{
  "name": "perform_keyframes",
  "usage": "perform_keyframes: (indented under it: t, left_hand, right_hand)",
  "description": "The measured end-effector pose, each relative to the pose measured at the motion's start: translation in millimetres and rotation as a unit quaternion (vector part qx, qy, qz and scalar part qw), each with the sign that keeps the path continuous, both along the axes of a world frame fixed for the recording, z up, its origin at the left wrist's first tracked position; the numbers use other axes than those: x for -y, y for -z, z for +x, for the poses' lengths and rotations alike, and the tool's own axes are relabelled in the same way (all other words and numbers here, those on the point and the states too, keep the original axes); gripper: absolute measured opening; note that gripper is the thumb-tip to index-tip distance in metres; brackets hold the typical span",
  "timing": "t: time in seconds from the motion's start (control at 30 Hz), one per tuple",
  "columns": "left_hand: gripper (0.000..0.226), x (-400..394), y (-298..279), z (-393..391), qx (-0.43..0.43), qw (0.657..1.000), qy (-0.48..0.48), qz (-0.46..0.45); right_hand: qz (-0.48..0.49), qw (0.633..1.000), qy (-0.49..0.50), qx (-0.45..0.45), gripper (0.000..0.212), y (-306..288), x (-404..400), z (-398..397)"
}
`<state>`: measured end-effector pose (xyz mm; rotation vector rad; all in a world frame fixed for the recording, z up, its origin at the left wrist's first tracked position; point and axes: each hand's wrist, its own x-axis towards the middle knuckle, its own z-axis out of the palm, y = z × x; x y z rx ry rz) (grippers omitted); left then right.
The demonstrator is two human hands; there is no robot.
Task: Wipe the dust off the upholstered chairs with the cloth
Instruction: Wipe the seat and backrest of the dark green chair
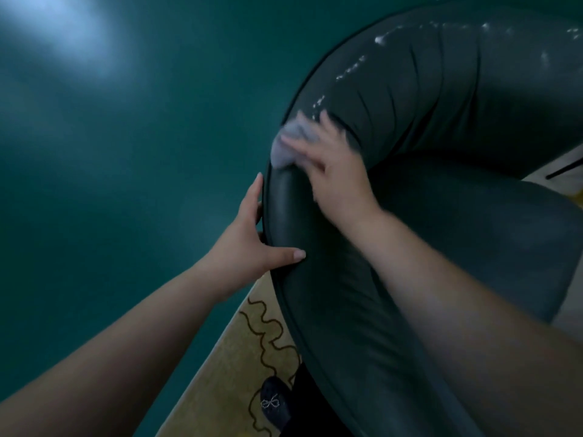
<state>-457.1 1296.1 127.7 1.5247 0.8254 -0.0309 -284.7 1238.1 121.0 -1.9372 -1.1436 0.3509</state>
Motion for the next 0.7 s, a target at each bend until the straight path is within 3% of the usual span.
perform_keyframes:
  t: [0.13,0.33,0.47,0.63,0.7]
  left_hand:
    - [0.129,-7.6,-3.1,6.1,-0.014,1.0,0.018,0.01]
    - [0.133,-17.8,-5.8,16.3,-0.033,0.998,0.04,0.035]
    - [0.131,-34.1,-3.9,32.9,-0.028,0.996,0.056,0.07]
    - [0.129,-63.9,-3.3,58.8,-0.01,0.991,0.107,0.084]
    - [0.13,-72.8,-1.9,66.1,-0.005,0.987,0.131,0.089]
  right_hand:
    - [0.027,0.999,0.013,-0.042,0.041,11.3,39.9,-29.8]
    - [-0.022,0.993,0.086,0.073,0.033,-6.3,-48.2,52.8]
    - [-0.002,0.991,0.117,0.061,0.036,-9.9,-45.5,48.2]
    - [0.034,0.984,0.171,-0.039,0.031,-3.2,-18.0,12.3]
    - [0.022,0.979,0.204,-0.01,0.031,-6.4,-43.2,31.6]
